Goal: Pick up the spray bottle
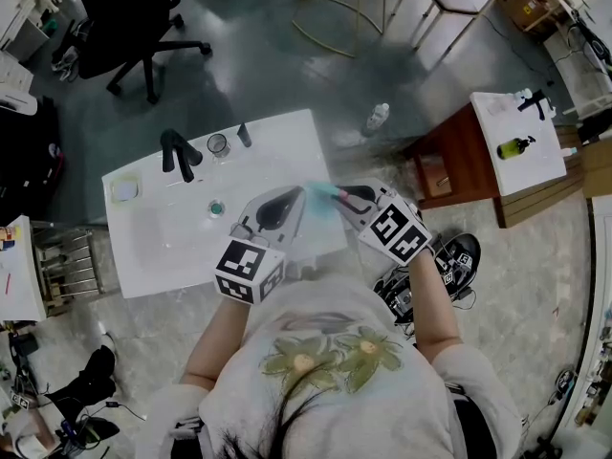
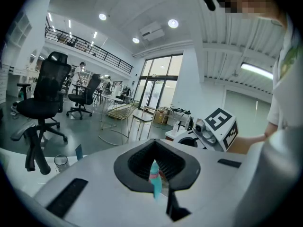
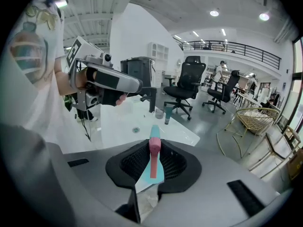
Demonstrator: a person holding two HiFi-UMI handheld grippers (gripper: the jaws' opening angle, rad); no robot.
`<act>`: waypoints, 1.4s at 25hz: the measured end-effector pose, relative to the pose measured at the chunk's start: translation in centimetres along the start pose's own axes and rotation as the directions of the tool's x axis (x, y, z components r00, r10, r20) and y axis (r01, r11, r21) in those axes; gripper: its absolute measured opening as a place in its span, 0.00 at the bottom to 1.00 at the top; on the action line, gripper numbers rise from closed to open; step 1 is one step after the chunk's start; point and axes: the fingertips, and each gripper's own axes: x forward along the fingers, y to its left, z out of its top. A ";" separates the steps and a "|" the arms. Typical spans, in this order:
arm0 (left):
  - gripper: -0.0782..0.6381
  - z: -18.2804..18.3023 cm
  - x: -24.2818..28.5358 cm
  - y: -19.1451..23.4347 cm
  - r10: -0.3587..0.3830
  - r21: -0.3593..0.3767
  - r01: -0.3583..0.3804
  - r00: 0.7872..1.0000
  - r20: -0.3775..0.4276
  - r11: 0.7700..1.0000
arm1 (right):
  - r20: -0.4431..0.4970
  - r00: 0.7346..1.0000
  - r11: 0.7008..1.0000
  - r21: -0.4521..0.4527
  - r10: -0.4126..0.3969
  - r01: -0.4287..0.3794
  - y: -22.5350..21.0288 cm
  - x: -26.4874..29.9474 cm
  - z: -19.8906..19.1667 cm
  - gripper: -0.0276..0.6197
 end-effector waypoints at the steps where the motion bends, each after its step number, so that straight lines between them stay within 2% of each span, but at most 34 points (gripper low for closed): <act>1: 0.12 0.0 -0.1 0.0 0.000 -0.001 0.000 1.000 0.001 1.000 | 0.000 1.000 1.000 0.002 -0.002 0.002 0.1 0.0 0.0 0.15; 19: 0.12 -0.3 -2.4 0.4 0.000 -0.011 0.000 1.000 0.004 1.000 | 0.014 0.997 0.996 0.028 -0.081 0.081 0.6 -0.2 1.4 0.15; 25: 0.12 -0.2 -3.1 0.6 0.001 -0.010 -0.001 1.000 0.007 1.000 | 0.006 0.992 0.990 0.066 -0.126 0.125 0.3 -0.4 1.8 0.15; 29: 0.12 0.0 -3.4 0.5 -0.001 -0.009 0.002 1.000 0.010 1.000 | 0.030 0.988 0.983 0.110 -0.148 0.144 0.2 -1.0 2.6 0.15; 35: 0.12 0.2 -3.6 0.0 -0.003 -0.005 0.003 1.000 0.020 1.000 | 0.062 0.984 0.980 0.116 -0.170 0.162 0.4 -2.5 3.9 0.15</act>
